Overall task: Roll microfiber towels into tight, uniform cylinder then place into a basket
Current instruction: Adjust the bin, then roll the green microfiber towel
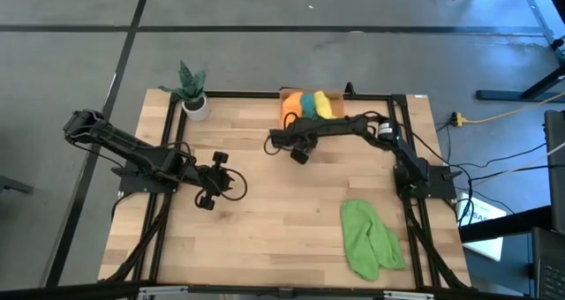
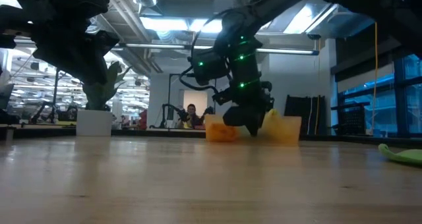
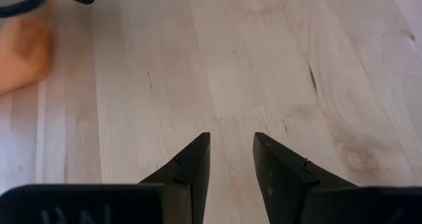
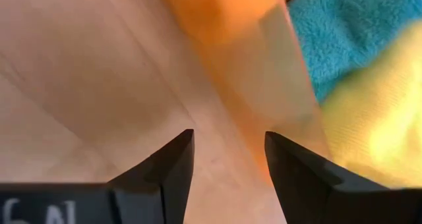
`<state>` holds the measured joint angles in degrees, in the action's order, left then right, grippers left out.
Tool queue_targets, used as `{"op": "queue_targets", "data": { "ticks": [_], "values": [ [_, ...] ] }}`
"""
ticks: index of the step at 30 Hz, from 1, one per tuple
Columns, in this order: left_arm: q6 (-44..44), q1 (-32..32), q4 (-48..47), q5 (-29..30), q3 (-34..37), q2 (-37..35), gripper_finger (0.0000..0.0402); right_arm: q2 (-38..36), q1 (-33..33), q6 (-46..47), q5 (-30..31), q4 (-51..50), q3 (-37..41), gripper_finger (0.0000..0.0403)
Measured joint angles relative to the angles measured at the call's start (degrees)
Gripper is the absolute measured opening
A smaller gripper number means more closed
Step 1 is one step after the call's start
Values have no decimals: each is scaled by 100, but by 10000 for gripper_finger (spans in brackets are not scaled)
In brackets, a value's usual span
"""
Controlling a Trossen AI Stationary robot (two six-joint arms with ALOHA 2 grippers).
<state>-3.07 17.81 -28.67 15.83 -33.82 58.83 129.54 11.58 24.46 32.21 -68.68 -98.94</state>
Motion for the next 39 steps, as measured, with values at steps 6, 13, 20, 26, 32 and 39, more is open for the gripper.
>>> {"op": "queue_targets", "data": {
  "ticks": [6,13,20,26,32,39],
  "values": [
    [0,1,0,0,0,0,108,0,46,-230,-257,73,-121,188],
    [63,1,2,-1,0,0,108,0,-693,162,490,-621,-605,188],
    [550,0,4,-1,0,1,108,-68,-1609,1796,966,-2072,-949,188],
    [751,18,97,-3,-1,3,108,-616,-2328,2012,809,-2115,-892,188],
    [740,255,655,-3,72,4,108,-1304,-2839,2172,868,-2119,-837,188],
    [343,441,1690,-73,339,9,108,-2012,-3443,2927,805,-2119,-172,188]
  ]
}}
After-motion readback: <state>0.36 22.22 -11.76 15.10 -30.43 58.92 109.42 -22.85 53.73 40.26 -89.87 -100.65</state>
